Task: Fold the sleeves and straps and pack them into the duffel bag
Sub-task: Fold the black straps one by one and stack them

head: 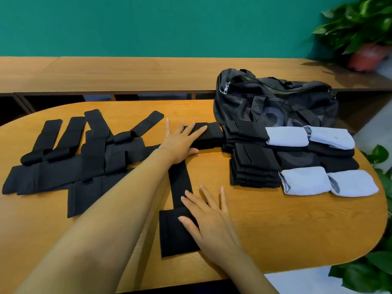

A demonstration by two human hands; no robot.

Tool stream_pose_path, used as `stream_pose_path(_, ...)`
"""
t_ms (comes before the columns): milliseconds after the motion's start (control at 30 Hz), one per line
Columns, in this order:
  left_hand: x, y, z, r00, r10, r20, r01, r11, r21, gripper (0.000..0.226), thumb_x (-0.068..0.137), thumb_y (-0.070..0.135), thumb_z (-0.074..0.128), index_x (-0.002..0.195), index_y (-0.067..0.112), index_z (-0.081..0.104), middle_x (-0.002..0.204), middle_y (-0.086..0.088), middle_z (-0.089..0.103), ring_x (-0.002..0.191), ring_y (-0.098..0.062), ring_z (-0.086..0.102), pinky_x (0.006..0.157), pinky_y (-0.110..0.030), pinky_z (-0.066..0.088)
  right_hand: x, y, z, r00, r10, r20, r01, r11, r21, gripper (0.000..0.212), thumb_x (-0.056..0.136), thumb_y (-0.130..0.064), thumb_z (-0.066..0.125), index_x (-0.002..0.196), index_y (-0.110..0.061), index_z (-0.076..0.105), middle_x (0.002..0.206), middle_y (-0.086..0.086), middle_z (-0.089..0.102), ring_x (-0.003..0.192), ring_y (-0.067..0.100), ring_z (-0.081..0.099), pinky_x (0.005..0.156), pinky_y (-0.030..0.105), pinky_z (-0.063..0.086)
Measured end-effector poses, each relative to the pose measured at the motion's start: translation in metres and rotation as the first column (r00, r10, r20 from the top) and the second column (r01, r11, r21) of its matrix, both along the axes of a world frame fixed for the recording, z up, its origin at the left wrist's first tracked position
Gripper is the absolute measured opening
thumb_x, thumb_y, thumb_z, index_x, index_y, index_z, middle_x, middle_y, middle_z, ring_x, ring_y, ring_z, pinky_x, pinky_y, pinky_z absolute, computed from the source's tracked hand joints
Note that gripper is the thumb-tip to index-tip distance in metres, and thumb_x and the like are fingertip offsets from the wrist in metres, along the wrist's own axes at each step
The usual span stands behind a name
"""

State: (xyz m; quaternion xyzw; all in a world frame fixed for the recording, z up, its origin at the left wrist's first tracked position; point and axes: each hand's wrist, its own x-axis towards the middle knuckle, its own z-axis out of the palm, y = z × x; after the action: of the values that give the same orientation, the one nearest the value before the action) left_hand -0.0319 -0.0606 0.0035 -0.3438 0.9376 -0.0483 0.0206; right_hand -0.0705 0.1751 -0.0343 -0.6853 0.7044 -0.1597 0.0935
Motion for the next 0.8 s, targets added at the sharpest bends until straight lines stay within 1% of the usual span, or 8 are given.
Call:
stream_pose_path(67,0.005,0.006,0.002,0.997,0.026,-0.078,-0.026,1.000,0.004,0.076,0.098,0.054,0.039,0.153,0.038,-0.011,0.165,-0.004,-0.001,0.150,-0.033,0.000,0.112,-0.069,-0.010,-0.001,0.000,0.000,1.000,-0.002,-0.009,0.002,1.000,-0.008,0.061,0.100,-0.060,0.015,0.150,-0.032,0.034,0.158,-0.016,0.027,0.150,0.009,-0.003,0.116,0.048,-0.020)
stream_pose_path(167,0.021,0.026,0.009,0.970,0.080,-0.230,-0.077,0.997,0.022,0.073,0.099,0.054,0.036,0.155,0.035,-0.007,0.165,-0.003,0.001,0.151,-0.029,0.003,0.112,-0.069,-0.008,-0.002,0.000,-0.001,0.999,-0.016,-0.030,0.015,1.000,-0.007,0.063,0.099,-0.060,0.012,0.150,-0.031,0.035,0.157,-0.015,0.029,0.151,0.011,-0.001,0.116,0.048,-0.020)
stream_pose_path(267,0.049,0.062,0.011,0.918,0.133,-0.373,-0.101,0.990,0.102,0.069,0.099,0.053,0.033,0.156,0.034,-0.002,0.165,0.000,0.006,0.151,-0.022,0.005,0.114,-0.063,-0.010,-0.003,0.000,-0.001,0.997,-0.053,-0.061,0.052,0.998,-0.022,0.068,0.096,-0.062,0.006,0.149,-0.033,0.037,0.157,-0.015,0.031,0.151,0.013,0.002,0.117,0.049,-0.019)
stream_pose_path(333,0.072,0.092,0.006,0.890,0.160,-0.428,-0.099,0.982,0.161,0.067,0.098,0.054,0.031,0.156,0.033,0.004,0.164,0.003,0.009,0.151,-0.016,0.005,0.116,-0.060,-0.011,-0.004,0.000,-0.001,0.994,-0.064,-0.090,0.063,0.998,-0.024,0.072,0.094,-0.064,0.001,0.149,-0.034,0.036,0.157,-0.015,0.031,0.151,0.014,0.004,0.117,0.051,-0.018)
stream_pose_path(433,0.102,0.137,-0.006,0.901,0.130,-0.413,-0.031,0.971,0.238,0.068,0.093,0.060,0.023,0.155,0.034,0.012,0.163,0.011,0.008,0.150,-0.005,0.001,0.117,-0.055,-0.016,-0.008,0.004,0.002,0.996,-0.047,-0.072,0.044,0.998,-0.035,0.074,0.093,-0.069,0.000,0.150,-0.036,0.033,0.157,-0.017,0.029,0.151,0.012,0.001,0.118,0.051,-0.016)
stream_pose_path(533,0.124,0.167,-0.018,0.911,0.078,-0.404,0.049,0.954,0.295,0.071,0.090,0.067,0.018,0.154,0.037,0.016,0.160,0.018,0.006,0.147,0.004,-0.006,0.117,-0.052,-0.018,-0.022,0.011,0.007,0.999,0.004,-0.041,-0.006,0.998,-0.069,0.070,0.095,-0.072,0.008,0.150,-0.037,0.032,0.157,-0.020,0.025,0.150,0.005,-0.004,0.118,0.046,-0.020)
stream_pose_path(667,0.139,0.180,-0.028,0.922,0.018,-0.386,0.115,0.941,0.318,0.077,0.088,0.075,0.029,0.153,0.036,0.021,0.160,0.021,0.011,0.143,0.012,-0.008,0.117,-0.050,-0.019,-0.044,0.027,0.005,0.990,0.128,-0.054,-0.131,0.990,-0.056,0.073,0.091,-0.077,0.011,0.149,-0.039,0.033,0.157,-0.021,0.024,0.148,-0.001,-0.007,0.120,0.046,-0.013)
stream_pose_path(800,0.143,0.186,-0.039,0.929,-0.011,-0.370,0.118,0.956,0.268,0.078,0.087,0.077,0.038,0.152,0.035,0.027,0.158,0.021,0.018,0.144,0.012,-0.001,0.117,-0.049,-0.019,-0.046,0.034,0.003,0.976,0.194,-0.102,-0.200,0.978,-0.055,0.077,0.088,-0.082,0.017,0.148,-0.038,0.037,0.157,-0.021,0.024,0.148,0.000,-0.005,0.121,0.047,-0.010)
